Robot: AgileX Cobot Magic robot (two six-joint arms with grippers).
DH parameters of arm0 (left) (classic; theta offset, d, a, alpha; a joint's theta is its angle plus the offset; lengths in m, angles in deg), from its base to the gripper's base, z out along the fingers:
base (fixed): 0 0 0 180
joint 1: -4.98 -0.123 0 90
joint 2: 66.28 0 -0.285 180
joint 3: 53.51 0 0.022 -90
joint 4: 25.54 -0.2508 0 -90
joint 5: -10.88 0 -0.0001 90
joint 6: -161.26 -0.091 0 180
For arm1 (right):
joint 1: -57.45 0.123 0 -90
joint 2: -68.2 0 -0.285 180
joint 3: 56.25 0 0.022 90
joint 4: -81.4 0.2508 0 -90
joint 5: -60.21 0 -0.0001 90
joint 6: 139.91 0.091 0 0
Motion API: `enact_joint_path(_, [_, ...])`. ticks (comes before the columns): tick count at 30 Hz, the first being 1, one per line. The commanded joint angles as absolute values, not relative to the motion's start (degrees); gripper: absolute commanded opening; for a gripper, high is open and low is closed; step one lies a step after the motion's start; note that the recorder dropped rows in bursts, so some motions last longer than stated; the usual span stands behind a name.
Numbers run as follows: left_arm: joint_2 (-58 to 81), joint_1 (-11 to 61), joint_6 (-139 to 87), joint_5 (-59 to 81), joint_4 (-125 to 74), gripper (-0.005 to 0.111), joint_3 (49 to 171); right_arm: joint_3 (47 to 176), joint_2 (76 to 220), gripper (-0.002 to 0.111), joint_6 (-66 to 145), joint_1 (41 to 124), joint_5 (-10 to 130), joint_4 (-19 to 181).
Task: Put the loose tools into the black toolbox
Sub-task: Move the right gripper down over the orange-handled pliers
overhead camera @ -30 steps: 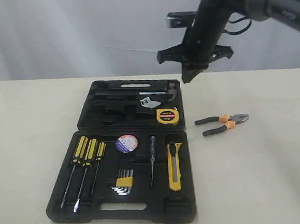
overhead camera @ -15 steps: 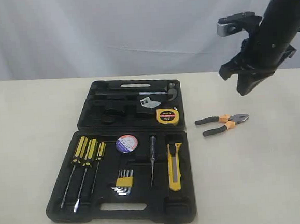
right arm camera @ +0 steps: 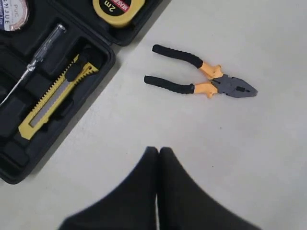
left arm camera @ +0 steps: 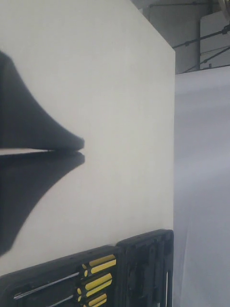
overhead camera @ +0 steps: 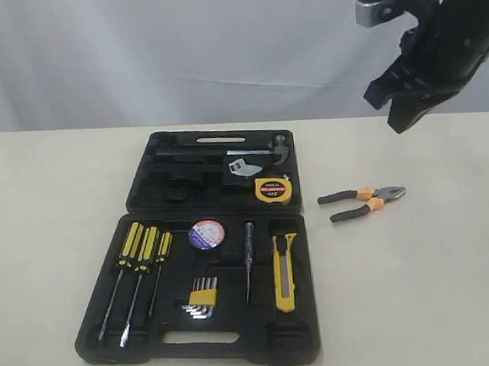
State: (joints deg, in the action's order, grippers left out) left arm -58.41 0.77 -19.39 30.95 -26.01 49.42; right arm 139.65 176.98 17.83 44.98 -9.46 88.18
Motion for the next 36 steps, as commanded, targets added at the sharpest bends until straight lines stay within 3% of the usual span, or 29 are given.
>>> enact_joint_path(1, [-58.49, 1.05, -19.15, 30.5, -25.54, 0.0, 49.27, 139.68, 176.35, -0.001, 18.45, 44.97, -9.76, 89.05])
enact_joint_path(13, [-58.49, 1.05, -19.15, 30.5, -25.54, 0.0, 49.27, 139.68, 176.35, -0.001, 16.96, 44.97, -9.76, 86.82])
enact_joint_path(22, [-58.49, 1.05, -19.15, 30.5, -25.54, 0.0, 49.27, 139.68, 177.72, -0.001, -5.86, 44.97, -9.76, 85.67])
enact_joint_path(36, [-58.49, 1.05, -19.15, 30.5, -25.54, 0.0, 49.27, 139.68, 188.05, -0.001, -8.89, 44.97, -9.11, 76.71])
